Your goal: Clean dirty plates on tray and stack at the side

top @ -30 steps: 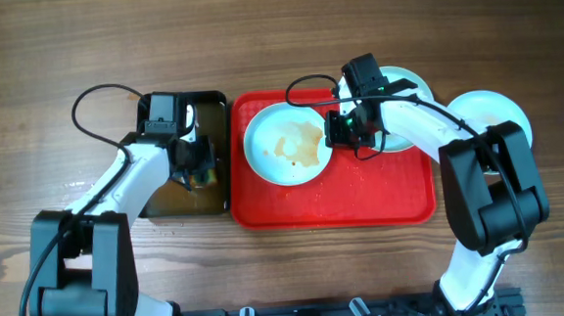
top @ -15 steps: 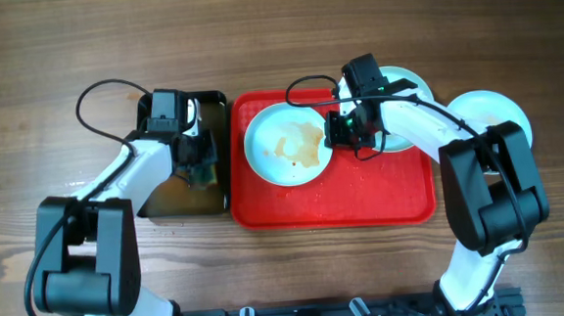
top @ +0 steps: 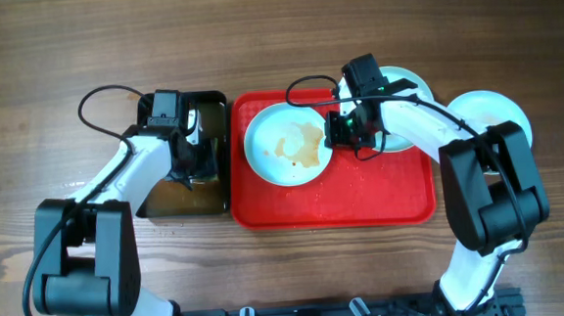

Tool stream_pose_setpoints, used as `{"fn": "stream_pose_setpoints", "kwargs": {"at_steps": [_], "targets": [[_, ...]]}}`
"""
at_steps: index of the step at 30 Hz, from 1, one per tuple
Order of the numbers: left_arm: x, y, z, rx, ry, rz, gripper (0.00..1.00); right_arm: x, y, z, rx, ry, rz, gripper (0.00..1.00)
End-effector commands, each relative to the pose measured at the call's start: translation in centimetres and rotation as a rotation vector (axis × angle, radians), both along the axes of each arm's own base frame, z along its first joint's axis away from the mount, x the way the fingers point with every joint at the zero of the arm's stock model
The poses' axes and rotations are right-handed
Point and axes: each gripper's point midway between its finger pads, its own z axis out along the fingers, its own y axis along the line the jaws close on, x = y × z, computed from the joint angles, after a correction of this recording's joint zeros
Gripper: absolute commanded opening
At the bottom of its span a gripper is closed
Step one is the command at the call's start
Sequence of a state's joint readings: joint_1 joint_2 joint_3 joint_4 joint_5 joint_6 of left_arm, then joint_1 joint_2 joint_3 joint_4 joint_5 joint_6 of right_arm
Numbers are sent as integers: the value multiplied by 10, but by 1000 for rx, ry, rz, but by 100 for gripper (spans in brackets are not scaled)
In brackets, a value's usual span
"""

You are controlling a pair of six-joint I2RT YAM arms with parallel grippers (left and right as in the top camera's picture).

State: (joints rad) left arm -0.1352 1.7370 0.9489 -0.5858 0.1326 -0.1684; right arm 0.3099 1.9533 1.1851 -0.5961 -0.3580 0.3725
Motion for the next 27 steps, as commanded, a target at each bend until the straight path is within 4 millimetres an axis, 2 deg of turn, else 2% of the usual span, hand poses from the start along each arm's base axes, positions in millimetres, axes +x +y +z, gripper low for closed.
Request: {"fn": "stream_pose_setpoints", "kwargs": {"at_steps": [1,2,3,5,6,7,8,9,14,15,17,18,20,21,23,25,27], "targets": [[-3,-1,1,-10,10,-5,25,-6,-5,-10,-30,29,1,12],[-3,-1,1,-10,10,-5,8,-6,-5,-10,-30,30,1,12],[-3,-1,1,-10,11,-5,4,-7,-5,-10,-31,32,1,13],[-3,-1,1,-10,9,-5,4,-7,-6,-10,-32,34,0,13],[-3,-1,1,-10,10,-5,8,-7,-6,-10,-32,34,0,13],[-3,-1,1,-10,10,-4,20,-7,-6,-10,-32,34,0,14],[-3,-1,1,-10,10,-4,47,-7,-5,-10,-32,33,0,18],[-3,-1,1,-10,10,-5,50,-6,-5,-10,-31,29,2,25],[-3,-1,1,-10,10,-5,49,-3,-5,-13,-31,12,1,25],[-3,-1,1,-10,10,-5,50,-4,-6,-15,-35,16,0,23],[-3,-1,1,-10,10,-5,50,-6,-6,-21,-39,34,0,9],[-3,-1,1,-10,10,-5,49,-7,-5,-22,-33,39,2,4],[-3,-1,1,-10,10,-5,49,-6,-5,-20,-32,32,3,4],[-3,-1,1,-10,10,-5,49,-4,-5,-17,-29,22,2,4],[-3,-1,1,-10,10,-4,49,10,-6,9,-36,-81,17,4],[-3,-1,1,-10,10,-4,49,23,-21,32,-116,-182,-11,4],[-3,-1,1,-10,9,-4,48,33,-30,63,-157,-292,-18,4]]}}
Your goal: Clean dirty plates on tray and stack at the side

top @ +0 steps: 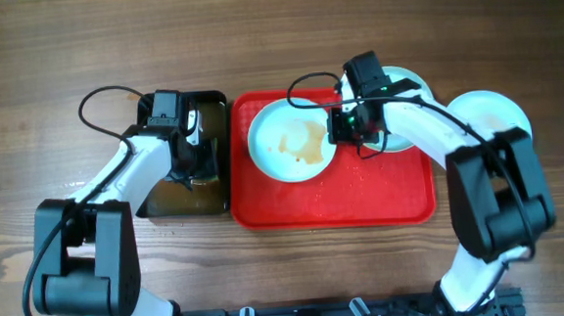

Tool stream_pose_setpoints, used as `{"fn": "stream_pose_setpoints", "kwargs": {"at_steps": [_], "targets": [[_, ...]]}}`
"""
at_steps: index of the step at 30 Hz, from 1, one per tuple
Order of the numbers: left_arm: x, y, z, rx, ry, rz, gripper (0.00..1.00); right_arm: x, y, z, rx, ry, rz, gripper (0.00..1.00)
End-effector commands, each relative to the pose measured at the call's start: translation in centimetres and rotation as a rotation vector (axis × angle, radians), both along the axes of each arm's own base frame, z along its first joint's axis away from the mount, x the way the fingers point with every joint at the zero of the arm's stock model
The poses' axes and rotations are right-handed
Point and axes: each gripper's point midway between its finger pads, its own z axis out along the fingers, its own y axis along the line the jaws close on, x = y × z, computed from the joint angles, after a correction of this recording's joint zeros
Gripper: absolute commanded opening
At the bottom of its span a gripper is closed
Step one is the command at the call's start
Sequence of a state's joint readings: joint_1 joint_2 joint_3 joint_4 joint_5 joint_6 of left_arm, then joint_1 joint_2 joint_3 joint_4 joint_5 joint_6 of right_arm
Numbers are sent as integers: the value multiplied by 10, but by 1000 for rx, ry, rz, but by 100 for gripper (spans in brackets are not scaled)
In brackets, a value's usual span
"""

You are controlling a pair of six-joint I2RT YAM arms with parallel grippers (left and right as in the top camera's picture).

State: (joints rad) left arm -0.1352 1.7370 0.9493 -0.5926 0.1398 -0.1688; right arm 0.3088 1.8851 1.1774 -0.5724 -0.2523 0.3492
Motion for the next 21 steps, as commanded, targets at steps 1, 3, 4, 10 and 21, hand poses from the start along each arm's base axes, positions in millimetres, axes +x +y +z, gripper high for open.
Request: {"fn": "stream_pose_setpoints", "kwargs": {"at_steps": [1,3,4,10,21], "targets": [[-1,0,1,-4,1,-3,48,19,-18,51,-86,-194,-16,4],[0,0,1,-4,-2,-3,49,20,-19,63,-85,-226,-23,4],[-1,0,1,-4,-1,-3,49,20,-19,63,-84,-225,-23,4],[-1,0,1,-4,-1,-3,48,-8,-25,51,-120,-104,3,4],[-1,0,1,-4,-1,-3,48,2,25,72,201,-90,-62,4]]}}
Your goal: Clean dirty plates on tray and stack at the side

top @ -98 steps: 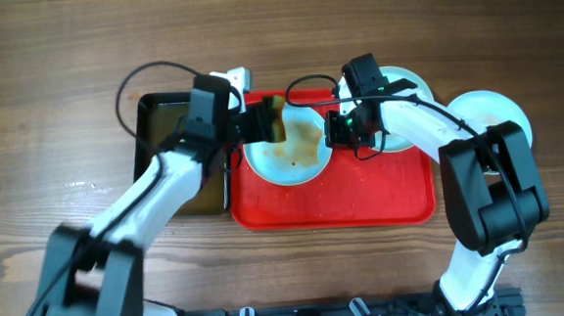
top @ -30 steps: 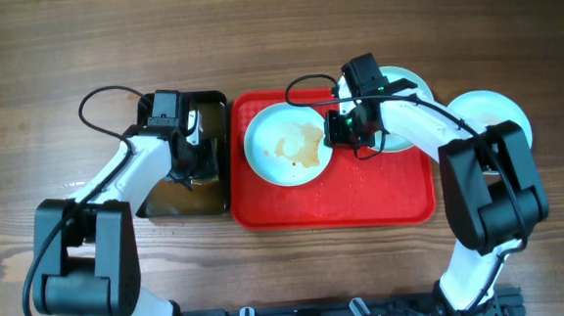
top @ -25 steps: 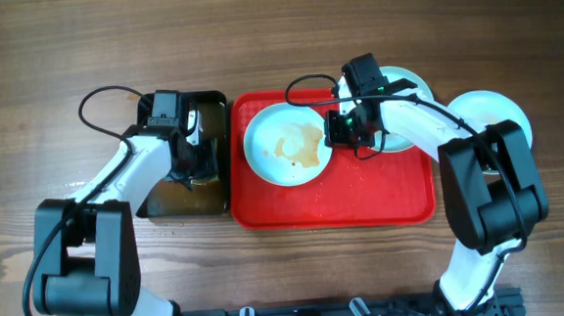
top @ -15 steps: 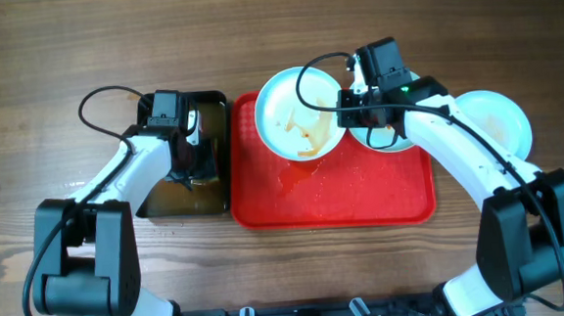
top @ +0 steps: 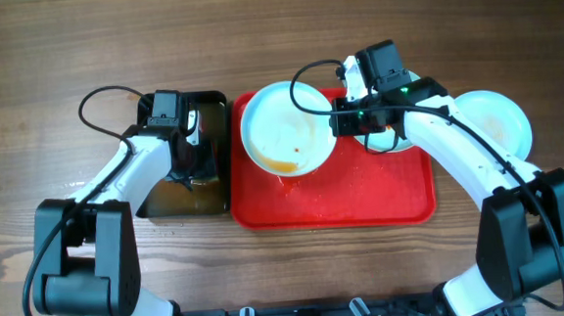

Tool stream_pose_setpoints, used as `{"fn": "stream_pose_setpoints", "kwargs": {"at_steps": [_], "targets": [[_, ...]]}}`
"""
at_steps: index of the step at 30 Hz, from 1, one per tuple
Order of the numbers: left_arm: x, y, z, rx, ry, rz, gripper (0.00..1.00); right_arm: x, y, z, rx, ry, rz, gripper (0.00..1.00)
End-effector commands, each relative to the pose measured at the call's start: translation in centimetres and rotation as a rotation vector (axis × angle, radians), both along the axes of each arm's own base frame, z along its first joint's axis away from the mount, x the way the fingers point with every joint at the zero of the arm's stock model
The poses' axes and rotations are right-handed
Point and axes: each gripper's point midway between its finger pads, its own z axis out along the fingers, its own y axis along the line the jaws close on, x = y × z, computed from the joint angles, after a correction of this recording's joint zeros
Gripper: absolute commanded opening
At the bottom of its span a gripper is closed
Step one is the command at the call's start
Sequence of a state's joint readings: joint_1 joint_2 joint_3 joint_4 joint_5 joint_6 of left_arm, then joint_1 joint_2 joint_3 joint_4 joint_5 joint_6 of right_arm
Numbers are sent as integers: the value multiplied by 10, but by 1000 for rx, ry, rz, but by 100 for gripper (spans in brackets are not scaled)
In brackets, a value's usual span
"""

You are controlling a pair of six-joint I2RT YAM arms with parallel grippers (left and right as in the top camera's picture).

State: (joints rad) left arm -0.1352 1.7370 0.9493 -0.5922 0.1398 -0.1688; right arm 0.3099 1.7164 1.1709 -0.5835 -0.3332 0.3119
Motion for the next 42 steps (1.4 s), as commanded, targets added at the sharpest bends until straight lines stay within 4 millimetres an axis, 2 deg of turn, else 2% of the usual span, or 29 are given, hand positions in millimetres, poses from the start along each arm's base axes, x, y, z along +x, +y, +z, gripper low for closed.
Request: {"fn": "stream_pose_setpoints", "kwargs": {"at_steps": [1,4,7,9,10,12,13,15,17,21,31,39,42], "targets": [[-1,0,1,-4,0,-3,47,2,16,11,130,55,-97,4],[-1,0,1,-4,-1,-3,48,-23,34,18,252,177,-43,4],[-1,0,1,-4,-1,-3,48,-35,29,11,219,236,-58,4],[-1,0,1,-4,-1,-3,48,-29,16,3,139,213,-103,4],[-1,0,1,-4,0,-3,48,-18,-4,-6,44,191,-238,4],[-1,0,1,-4,0,-3,47,-5,-36,-13,-99,135,-387,4],[-1,0,1,-4,0,-3,48,-3,-46,-15,-154,115,-418,4],[-1,0,1,-4,0,-3,47,-8,-54,-18,-202,122,-418,4],[0,0,1,-5,-5,-4,47,-19,-56,-22,-243,145,-341,5],[2,-1,2,-6,-13,-4,48,-34,-61,-26,-282,193,-307,4],[3,-1,2,-6,-17,-3,48,-33,-58,-25,-267,191,-307,4],[11,-2,2,-10,-47,-4,49,-32,-56,-25,-265,185,-302,4],[11,-2,-3,-9,-35,-4,42,-34,-50,-25,-267,182,-284,4]]}}
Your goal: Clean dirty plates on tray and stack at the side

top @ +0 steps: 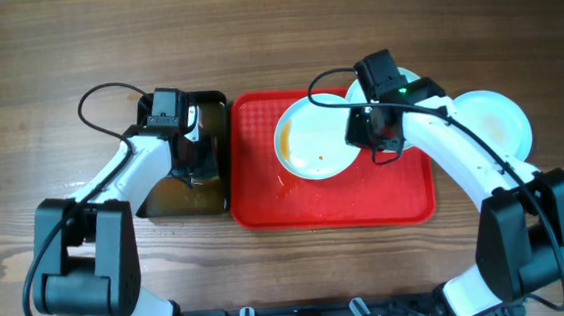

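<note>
A white plate with faint orange smears hangs over the middle of the red tray. My right gripper is shut on its right rim. A small orange sauce puddle lies on the tray below the plate's left edge. A second white plate lies at the tray's back right corner, mostly hidden by my right arm. My left gripper reaches down into the dark bin left of the tray. Its fingers are hidden there.
A third white plate with a pale orange smear lies on the wooden table right of the tray. The dark bin holds brown liquid. Cables loop above both wrists.
The held plate has moved right, from over the tray's left edge to its middle. The sauce that pooled at its lower rim is mostly gone. An orange puddle now shows on the tray.
The plate first lay on the tray with orange sauce in its middle, my right gripper at its right rim. Then it sat slightly shifted. Then it was held tilted with sauce at its lower rim. Now it is further right, with sauce on the tray. The left arm stayed in the bin.
</note>
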Tool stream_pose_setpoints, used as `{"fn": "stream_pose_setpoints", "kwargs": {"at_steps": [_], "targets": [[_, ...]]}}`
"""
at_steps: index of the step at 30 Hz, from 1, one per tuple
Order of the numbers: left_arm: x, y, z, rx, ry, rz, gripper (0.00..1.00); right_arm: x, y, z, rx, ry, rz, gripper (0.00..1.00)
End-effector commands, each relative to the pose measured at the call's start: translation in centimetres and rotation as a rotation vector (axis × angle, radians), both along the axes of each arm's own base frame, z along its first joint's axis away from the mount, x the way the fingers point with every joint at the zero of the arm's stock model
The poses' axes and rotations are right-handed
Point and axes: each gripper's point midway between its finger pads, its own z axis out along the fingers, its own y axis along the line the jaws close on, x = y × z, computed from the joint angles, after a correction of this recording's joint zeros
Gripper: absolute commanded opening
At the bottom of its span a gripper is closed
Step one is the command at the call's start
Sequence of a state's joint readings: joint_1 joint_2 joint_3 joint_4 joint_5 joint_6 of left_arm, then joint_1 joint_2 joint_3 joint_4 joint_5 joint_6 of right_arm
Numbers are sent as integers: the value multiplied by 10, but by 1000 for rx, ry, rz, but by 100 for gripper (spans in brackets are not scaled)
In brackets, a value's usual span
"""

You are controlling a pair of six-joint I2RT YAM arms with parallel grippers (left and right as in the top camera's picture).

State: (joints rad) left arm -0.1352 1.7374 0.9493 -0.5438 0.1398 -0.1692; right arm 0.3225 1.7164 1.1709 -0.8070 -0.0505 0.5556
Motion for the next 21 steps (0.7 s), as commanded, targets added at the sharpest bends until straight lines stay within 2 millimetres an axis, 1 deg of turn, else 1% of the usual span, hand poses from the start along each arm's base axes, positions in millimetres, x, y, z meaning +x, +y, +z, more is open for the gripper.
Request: {"fn": "stream_pose_setpoints", "kwargs": {"at_steps": [1,3,4,6,7,9,12,13,14,15,18,21], "targets": [[0,0,-6,-2,12,-4,32,-1,8,-1,-5,-7,31,4],[1,0,-6,-3,9,-4,8,-3,8,-9,-12,17,34,4],[1,0,-6,-3,7,-4,4,-5,8,-16,-19,36,34,4],[1,0,-6,-3,6,-4,4,-5,9,-31,-22,68,36,4],[2,0,-5,-4,1,-4,4,-2,14,-36,-4,69,46,4],[6,-1,7,-8,-34,-3,4,1,19,-40,21,65,69,4],[16,-4,42,-38,-138,20,4,2,20,-41,22,61,71,4],[19,-9,53,-68,-169,12,4,3,21,-41,27,58,74,4],[21,-19,64,-127,-199,-8,4,3,22,-41,31,56,74,4],[21,-37,76,-238,-213,-39,4,3,24,-40,42,57,76,4],[22,-53,81,-333,-201,-13,4,3,29,-39,70,59,82,4],[24,-83,93,-442,-212,-31,4,3,30,-39,77,58,84,4]]}}
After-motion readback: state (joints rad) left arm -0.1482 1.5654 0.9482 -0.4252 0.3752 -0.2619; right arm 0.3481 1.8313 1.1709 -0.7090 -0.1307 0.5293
